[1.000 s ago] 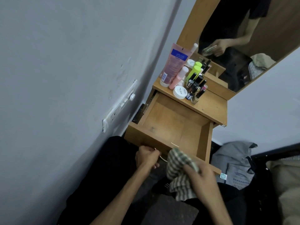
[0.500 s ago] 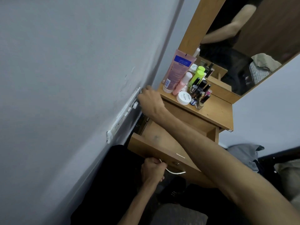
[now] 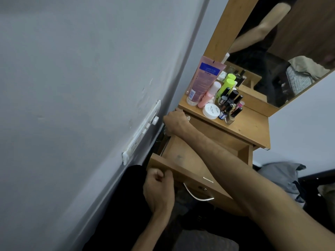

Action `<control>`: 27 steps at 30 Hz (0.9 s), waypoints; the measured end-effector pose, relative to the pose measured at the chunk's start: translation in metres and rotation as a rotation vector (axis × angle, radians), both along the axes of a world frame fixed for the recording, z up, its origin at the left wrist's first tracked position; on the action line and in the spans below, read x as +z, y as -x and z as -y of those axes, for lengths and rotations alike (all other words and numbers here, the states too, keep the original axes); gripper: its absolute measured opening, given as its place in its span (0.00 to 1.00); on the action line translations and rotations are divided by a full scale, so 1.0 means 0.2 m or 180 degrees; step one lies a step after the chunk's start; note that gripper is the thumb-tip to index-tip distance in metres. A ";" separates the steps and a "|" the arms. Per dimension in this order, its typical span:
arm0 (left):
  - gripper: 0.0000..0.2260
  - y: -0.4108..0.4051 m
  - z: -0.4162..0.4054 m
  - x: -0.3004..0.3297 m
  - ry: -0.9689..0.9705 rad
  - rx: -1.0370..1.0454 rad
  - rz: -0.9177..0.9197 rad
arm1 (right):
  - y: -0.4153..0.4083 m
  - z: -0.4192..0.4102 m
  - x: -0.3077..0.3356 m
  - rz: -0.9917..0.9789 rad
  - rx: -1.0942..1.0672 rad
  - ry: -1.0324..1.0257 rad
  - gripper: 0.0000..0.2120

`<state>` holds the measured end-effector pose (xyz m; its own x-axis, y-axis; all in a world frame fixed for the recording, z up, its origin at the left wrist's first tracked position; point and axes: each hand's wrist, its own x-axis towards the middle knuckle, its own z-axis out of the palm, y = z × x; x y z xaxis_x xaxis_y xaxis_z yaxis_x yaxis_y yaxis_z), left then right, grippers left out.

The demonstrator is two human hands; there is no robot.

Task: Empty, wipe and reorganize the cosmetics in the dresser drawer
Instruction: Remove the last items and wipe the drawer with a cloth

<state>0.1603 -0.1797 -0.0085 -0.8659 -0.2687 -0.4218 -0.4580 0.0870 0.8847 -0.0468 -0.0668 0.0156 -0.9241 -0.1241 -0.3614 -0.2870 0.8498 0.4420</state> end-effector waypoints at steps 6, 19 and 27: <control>0.06 0.20 0.04 0.12 -0.0082 0.0324 -0.0390 | 0.02 0.01 0.00 0.0083 -0.0267 0.0043 0.14; 0.07 0.19 0.02 0.09 0.0095 0.0344 -0.0436 | -0.05 0.07 0.04 0.0181 -0.0336 0.0003 0.12; 0.08 0.31 0.06 0.10 0.0285 -0.0034 -0.0608 | -0.16 0.18 0.06 0.0801 -0.0566 0.0639 0.15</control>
